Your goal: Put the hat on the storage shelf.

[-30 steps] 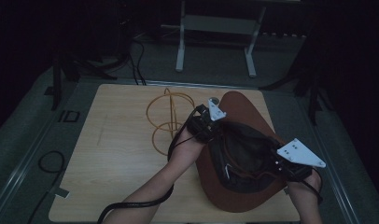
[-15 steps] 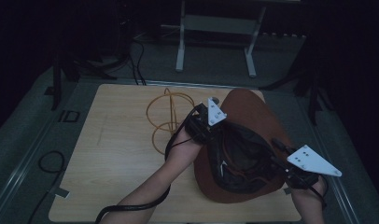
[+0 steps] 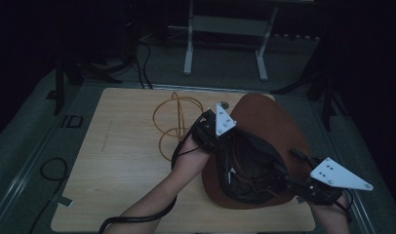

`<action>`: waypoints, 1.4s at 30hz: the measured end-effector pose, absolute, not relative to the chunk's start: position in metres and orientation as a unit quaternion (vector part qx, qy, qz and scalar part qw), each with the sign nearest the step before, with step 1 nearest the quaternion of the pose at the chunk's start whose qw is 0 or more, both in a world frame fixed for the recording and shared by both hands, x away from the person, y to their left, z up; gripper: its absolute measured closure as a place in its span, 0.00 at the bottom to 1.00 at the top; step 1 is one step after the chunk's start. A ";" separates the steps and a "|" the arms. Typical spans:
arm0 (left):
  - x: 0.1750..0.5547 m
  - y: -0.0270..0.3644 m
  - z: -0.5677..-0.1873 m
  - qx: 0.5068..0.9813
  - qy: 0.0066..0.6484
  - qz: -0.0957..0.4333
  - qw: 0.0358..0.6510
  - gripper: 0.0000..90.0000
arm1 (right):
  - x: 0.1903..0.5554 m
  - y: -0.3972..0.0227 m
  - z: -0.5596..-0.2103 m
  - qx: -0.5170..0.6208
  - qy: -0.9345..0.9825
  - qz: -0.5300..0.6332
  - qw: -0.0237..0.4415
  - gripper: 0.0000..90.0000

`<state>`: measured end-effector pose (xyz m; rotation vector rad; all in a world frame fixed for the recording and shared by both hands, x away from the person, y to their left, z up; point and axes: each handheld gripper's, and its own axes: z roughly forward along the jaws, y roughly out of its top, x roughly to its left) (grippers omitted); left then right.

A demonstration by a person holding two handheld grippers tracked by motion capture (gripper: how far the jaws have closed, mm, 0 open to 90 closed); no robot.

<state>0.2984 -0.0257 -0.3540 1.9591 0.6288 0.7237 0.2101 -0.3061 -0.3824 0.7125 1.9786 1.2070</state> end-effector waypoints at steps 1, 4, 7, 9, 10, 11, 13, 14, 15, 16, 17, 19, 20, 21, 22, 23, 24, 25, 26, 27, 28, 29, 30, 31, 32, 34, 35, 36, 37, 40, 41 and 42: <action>0.298 -0.025 -0.354 0.795 0.256 0.296 0.463 0.95 | 0.207 -0.306 -0.383 0.269 0.770 0.467 0.341 0.37; 0.299 -0.023 -0.353 0.790 0.264 0.295 0.469 0.95 | 0.203 -0.309 -0.382 0.261 0.772 0.480 0.324 0.34; 0.298 -0.020 -0.354 0.792 0.252 0.299 0.468 0.95 | 0.197 -0.318 -0.379 0.260 0.766 0.489 0.327 0.34; 0.298 -0.018 -0.355 0.793 0.250 0.300 0.467 0.95 | 0.197 -0.328 -0.377 0.268 0.757 0.495 0.332 0.36; 0.298 -0.017 -0.355 0.794 0.248 0.298 0.469 0.95 | 0.197 -0.335 -0.376 0.277 0.753 0.491 0.340 0.37; 0.298 -0.016 -0.356 0.795 0.244 0.297 0.470 0.95 | 0.199 -0.339 -0.376 0.282 0.751 0.490 0.341 0.38; 0.297 -0.012 -0.356 0.795 0.237 0.290 0.478 0.95 | 0.202 -0.349 -0.375 0.292 0.747 0.491 0.341 0.40; 0.298 -0.009 -0.357 0.794 0.236 0.286 0.481 0.95 | 0.204 -0.354 -0.375 0.297 0.745 0.490 0.343 0.41; 0.298 -0.007 -0.357 0.793 0.236 0.284 0.485 0.95 | 0.206 -0.359 -0.376 0.305 0.741 0.487 0.347 0.42; 0.299 -0.004 -0.357 0.794 0.235 0.277 0.488 0.95 | 0.208 -0.363 -0.376 0.309 0.740 0.487 0.346 0.42; 0.299 -0.002 -0.358 0.792 0.235 0.276 0.491 0.95 | 0.211 -0.368 -0.377 0.315 0.736 0.490 0.344 0.42; 0.298 0.001 -0.358 0.794 0.224 0.273 0.495 0.95 | 0.215 -0.374 -0.378 0.325 0.731 0.491 0.345 0.43; 0.298 0.002 -0.358 0.793 0.223 0.274 0.496 0.95 | 0.218 -0.378 -0.378 0.330 0.727 0.492 0.347 0.43; 0.298 0.003 -0.358 0.793 0.218 0.270 0.500 0.95 | 0.220 -0.382 -0.379 0.335 0.724 0.492 0.349 0.43; 0.297 0.004 -0.357 0.793 0.212 0.274 0.502 0.95 | 0.222 -0.384 -0.379 0.339 0.722 0.492 0.348 0.43; 0.296 0.004 -0.356 0.792 0.211 0.276 0.503 0.95 | 0.225 -0.386 -0.380 0.342 0.721 0.491 0.349 0.43; 0.295 0.006 -0.356 0.790 0.199 0.269 0.514 0.95 | 0.227 -0.388 -0.381 0.346 0.719 0.490 0.351 0.43; 0.293 0.007 -0.355 0.788 0.195 0.272 0.517 0.95 | 0.231 -0.391 -0.382 0.350 0.718 0.489 0.349 0.43; 0.292 0.007 -0.354 0.787 0.194 0.272 0.519 0.95 | 0.234 -0.392 -0.383 0.356 0.717 0.487 0.348 0.43; 0.291 0.007 -0.352 0.787 0.188 0.267 0.524 0.95 | 0.236 -0.393 -0.385 0.359 0.717 0.486 0.349 0.43; 0.290 0.007 -0.352 0.785 0.185 0.270 0.526 0.95 | 0.238 -0.394 -0.386 0.361 0.717 0.486 0.346 0.43; 0.289 0.007 -0.351 0.784 0.183 0.273 0.526 0.95 | 0.240 -0.395 -0.387 0.362 0.716 0.488 0.343 0.43; 0.288 0.007 -0.350 0.784 0.176 0.268 0.531 0.95 | 0.241 -0.396 -0.388 0.365 0.716 0.489 0.340 0.42; 0.286 0.007 -0.349 0.783 0.169 0.270 0.535 0.95 | 0.243 -0.396 -0.389 0.365 0.717 0.488 0.339 0.43; 0.284 0.006 -0.348 0.783 0.163 0.272 0.535 0.95 | 0.244 -0.396 -0.389 0.366 0.717 0.489 0.336 0.43; 0.281 0.005 -0.346 0.781 0.150 0.274 0.541 0.95 | 0.245 -0.396 -0.391 0.364 0.718 0.492 0.330 0.43; 0.279 0.004 -0.345 0.781 0.144 0.275 0.541 0.95 | 0.245 -0.395 -0.391 0.362 0.720 0.493 0.328 0.43; 0.278 0.004 -0.345 0.780 0.140 0.274 0.545 0.95 | 0.245 -0.394 -0.392 0.358 0.722 0.496 0.323 0.43; 0.277 0.003 -0.344 0.780 0.139 0.278 0.543 0.95 | 0.245 -0.393 -0.392 0.356 0.723 0.498 0.320 0.43; 0.277 0.003 -0.343 0.779 0.134 0.277 0.546 0.95 | 0.243 -0.389 -0.392 0.344 0.728 0.505 0.312 0.42; 0.276 0.002 -0.343 0.779 0.132 0.278 0.546 0.95 | 0.242 -0.387 -0.391 0.336 0.731 0.509 0.306 0.42; 0.277 0.003 -0.343 0.778 0.134 0.280 0.547 0.95 | 0.240 -0.384 -0.390 0.329 0.733 0.514 0.301 0.43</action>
